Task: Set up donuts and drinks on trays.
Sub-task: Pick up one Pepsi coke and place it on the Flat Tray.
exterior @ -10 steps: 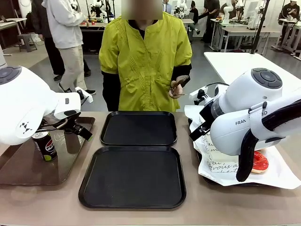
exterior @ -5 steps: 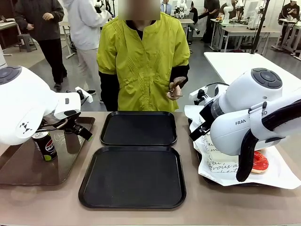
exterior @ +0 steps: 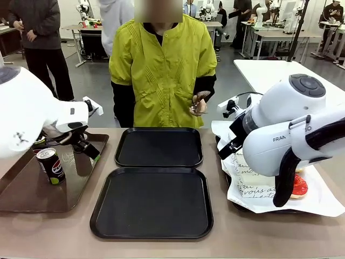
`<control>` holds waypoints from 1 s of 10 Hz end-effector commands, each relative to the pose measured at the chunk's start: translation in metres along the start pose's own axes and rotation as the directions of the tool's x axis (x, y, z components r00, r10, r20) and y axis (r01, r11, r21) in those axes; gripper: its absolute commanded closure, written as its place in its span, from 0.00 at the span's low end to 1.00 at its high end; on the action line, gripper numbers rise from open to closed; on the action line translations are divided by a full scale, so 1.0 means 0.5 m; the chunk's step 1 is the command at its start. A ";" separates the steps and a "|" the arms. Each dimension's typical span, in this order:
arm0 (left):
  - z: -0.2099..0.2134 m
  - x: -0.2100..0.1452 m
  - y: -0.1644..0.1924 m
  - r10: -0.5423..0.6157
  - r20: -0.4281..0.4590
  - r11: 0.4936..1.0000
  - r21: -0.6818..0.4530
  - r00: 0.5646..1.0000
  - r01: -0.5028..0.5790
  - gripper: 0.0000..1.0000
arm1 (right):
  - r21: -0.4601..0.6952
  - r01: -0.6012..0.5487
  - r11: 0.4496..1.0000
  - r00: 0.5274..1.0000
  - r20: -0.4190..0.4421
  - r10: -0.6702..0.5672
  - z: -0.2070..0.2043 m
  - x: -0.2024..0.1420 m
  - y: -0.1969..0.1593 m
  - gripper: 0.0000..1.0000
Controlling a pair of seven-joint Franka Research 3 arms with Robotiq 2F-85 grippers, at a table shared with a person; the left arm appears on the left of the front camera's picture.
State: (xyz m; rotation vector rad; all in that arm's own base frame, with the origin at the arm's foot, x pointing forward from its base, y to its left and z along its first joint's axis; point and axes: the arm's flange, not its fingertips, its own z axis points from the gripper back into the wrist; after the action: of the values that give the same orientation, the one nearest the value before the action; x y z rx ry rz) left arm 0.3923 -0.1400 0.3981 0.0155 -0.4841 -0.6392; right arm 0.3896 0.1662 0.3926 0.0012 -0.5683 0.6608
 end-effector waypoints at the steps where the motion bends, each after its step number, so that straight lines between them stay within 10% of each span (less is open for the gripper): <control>1: 0.141 -0.190 -0.055 -0.074 -0.073 0.997 0.000 0.995 0.074 0.00 | -0.038 0.010 0.999 0.997 -0.073 -0.013 0.134 -0.156 0.083 0.00; 6: 0.197 -0.302 -0.089 -0.067 -0.080 0.994 -0.095 0.995 0.060 0.00 | -0.033 0.049 0.998 0.988 -0.143 -0.053 0.222 -0.311 0.151 0.00; 7: 0.261 -0.066 -0.012 -0.076 -0.130 0.995 -0.066 0.989 0.068 0.00 | -0.028 0.025 0.999 0.989 -0.144 -0.029 0.236 -0.006 0.090 0.00; 10: 0.288 -0.077 -0.016 -0.071 -0.125 0.995 -0.076 0.990 0.061 0.00 | -0.030 0.027 0.999 0.988 -0.154 -0.031 0.271 -0.016 0.100 0.00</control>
State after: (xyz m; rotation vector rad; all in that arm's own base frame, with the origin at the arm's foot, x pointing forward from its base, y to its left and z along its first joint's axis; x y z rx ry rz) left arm 0.3020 -0.1073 0.5030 0.0044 -0.3276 -0.7172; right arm 0.2927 0.1788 0.4895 -0.0642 -0.4243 0.6188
